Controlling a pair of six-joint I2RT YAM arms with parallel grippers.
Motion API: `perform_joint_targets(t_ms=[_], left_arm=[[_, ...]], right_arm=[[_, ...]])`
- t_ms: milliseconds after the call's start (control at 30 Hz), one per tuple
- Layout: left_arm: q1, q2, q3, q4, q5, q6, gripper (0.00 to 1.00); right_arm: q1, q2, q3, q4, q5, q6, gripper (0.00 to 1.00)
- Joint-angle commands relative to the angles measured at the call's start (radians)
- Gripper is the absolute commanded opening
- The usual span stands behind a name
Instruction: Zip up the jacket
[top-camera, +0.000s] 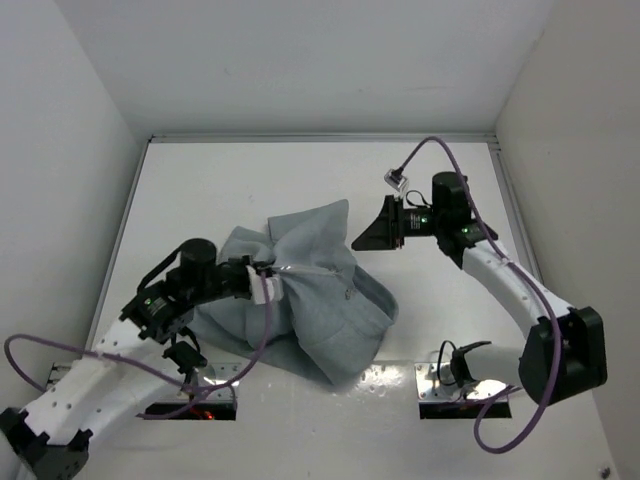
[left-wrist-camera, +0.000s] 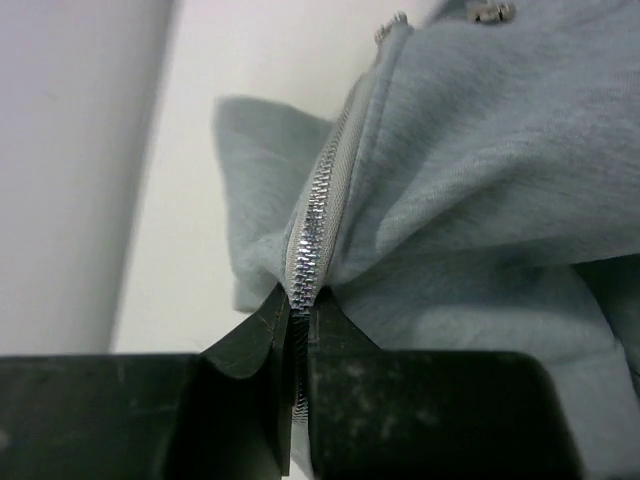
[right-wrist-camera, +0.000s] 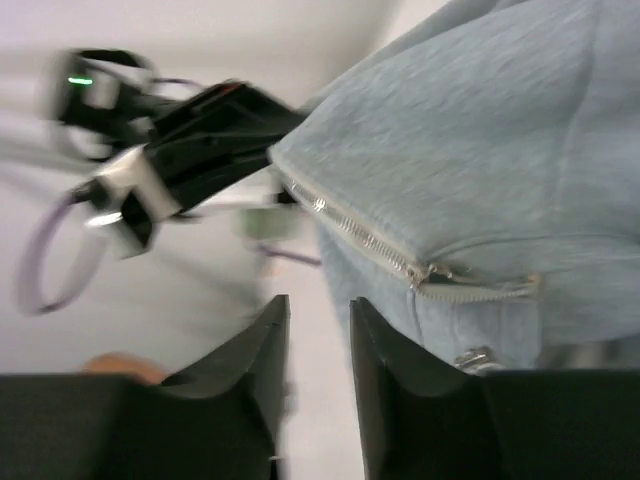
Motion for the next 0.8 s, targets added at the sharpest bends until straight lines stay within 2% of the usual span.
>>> perform_joint_targets(t_ms=[0,33,100,233,267,300,333,367,400,433,467,500,567,633,667,767], left_arm=[[0.004,0.176,0.081,-0.235,-0.048,-0.014,0.0],[0.004,0.218,0.081,-0.283,-0.048,0.005,0.0],[0.004,0.316,0.095,-0.408,-0.029,0.064,0.0],[-0.005,0.347,0.038,-0.515,-0.029,0.182,0.02],[-0.005,0.317,0.003,-0.528,-0.029,0.207,0.08],[-0.005,0.289,-0.011,-0.542,-0.017,0.254,0.17],[-0.005,0.253,-0.011,-0.542,0.004,0.255,0.26],[0.004,0.167,-0.011,-0.526,0.017,0.24,0.3],[0.004,0.122,0.004,-0.488,0.017,0.145,0.35],[0.014,0.079,0.015,-0.378,0.026,0.085,0.48],[0.015,0.043,0.042,-0.311,0.026,0.025,0.77],[0.015,0.015,0.056,-0.244,0.038,-0.085,0.86],[0.015,-0.004,0.082,-0.091,0.098,-0.153,0.99],[0.015,0.036,0.14,-0.044,0.147,-0.223,0.99],[0.015,0.117,0.167,-0.001,0.13,-0.271,0.99],[0.015,0.263,0.265,0.01,0.12,-0.351,0.87]], right_arm=[[0.068,-0.025,0.239,-0.876,0.296,-0.794,0.4],[0.079,-0.028,0.244,-0.901,0.375,-0.814,0.44],[0.084,-0.005,0.282,-0.935,0.402,-0.882,0.47],[0.122,0.03,0.306,-0.981,0.454,-0.921,0.36],[0.142,0.032,0.295,-0.987,0.457,-0.933,0.36],[0.169,0.027,0.265,-0.99,0.474,-0.941,0.25],[0.195,0.007,0.248,-0.995,0.48,-0.946,0.19],[0.206,-0.002,0.199,-0.995,0.488,-0.953,0.15],[0.228,-0.011,0.151,-0.99,0.496,-0.95,0.12],[0.242,-0.051,0.13,-0.989,0.5,-0.953,0.12],[0.245,-0.062,0.099,-0.984,0.505,-0.943,0.12],[0.243,-0.085,0.039,-0.963,0.505,-0.94,0.24],[0.248,-0.094,0.017,-0.954,0.517,-0.929,0.43],[0.268,-0.093,-0.006,-0.923,0.586,-0.894,0.53],[0.269,-0.077,-0.01,-0.892,0.601,-0.875,0.53],[0.268,-0.021,-0.009,-0.813,0.65,-0.773,0.51]])
